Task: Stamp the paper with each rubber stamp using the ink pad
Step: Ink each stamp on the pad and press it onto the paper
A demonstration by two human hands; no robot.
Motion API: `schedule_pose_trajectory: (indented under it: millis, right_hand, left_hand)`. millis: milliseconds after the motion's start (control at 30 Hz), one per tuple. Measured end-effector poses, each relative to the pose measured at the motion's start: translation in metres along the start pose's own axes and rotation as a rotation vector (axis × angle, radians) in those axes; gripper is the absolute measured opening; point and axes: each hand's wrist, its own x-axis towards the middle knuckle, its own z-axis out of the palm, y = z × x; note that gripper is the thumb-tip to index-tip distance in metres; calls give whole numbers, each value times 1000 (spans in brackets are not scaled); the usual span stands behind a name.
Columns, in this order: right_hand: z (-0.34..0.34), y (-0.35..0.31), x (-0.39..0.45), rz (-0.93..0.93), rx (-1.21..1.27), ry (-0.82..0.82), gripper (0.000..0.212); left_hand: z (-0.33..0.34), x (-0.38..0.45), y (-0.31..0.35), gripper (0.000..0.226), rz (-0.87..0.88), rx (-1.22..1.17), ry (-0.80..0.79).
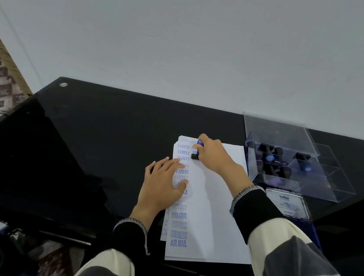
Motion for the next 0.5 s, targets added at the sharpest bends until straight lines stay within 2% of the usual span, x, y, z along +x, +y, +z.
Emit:
schedule_pose_trajectory:
  millis: [167,333,433,500]
  right_hand:
    - [11,0,-10,5,1,42,27]
    - [24,1,-31,15,31,111,44]
    - [21,1,-28,18,97,125,38]
    - [14,4,-21,28,194,127,22]
  left_hand:
    - [0,0,0,46,1,-4,10]
    - [0,1,0,48,-3,14,-1]
    - [0,0,0,47,4,6,11]
    - [0,-1,0,45,12,-3,21]
